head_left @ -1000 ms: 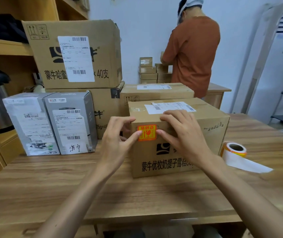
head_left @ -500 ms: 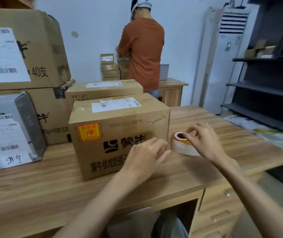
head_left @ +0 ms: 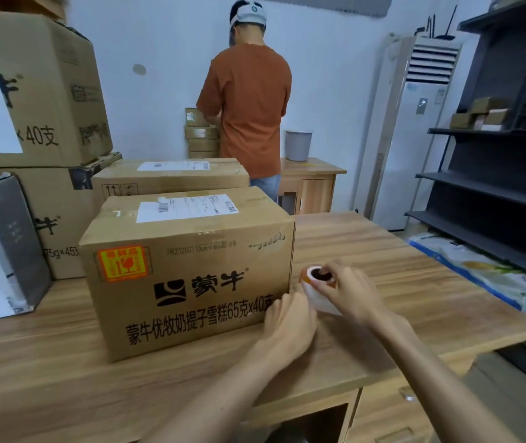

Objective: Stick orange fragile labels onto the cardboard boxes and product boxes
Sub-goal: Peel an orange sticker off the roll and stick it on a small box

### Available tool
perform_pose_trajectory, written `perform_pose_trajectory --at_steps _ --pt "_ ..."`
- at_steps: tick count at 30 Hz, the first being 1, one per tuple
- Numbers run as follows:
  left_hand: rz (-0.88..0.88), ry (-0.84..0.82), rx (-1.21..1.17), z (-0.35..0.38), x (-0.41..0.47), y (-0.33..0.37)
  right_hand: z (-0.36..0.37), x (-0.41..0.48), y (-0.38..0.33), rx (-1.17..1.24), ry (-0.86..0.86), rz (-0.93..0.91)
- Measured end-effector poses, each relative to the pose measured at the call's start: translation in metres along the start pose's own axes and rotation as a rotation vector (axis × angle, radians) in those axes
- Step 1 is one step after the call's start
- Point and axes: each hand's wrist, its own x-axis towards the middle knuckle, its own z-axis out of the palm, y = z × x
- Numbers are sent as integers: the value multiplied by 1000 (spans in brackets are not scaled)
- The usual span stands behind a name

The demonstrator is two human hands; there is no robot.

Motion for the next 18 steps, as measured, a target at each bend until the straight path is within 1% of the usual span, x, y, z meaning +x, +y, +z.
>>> perform_pose_trajectory --at_steps 4,9,12,14,18 --pt "-39 -35 37 4 5 -1 8 2 3 -20 6 -3" --pt "18 7 31 10 3 -7 12 -2 2 -7 0 -32" --pt "78 -2 20 7 0 -9 9 -5 3 63 -1 16" --pt "124 -19 5 4 -2 -10 9 -4 4 129 -45 44" --pt "184 4 -96 0 -4 -16 7 -1 11 257 -87 50"
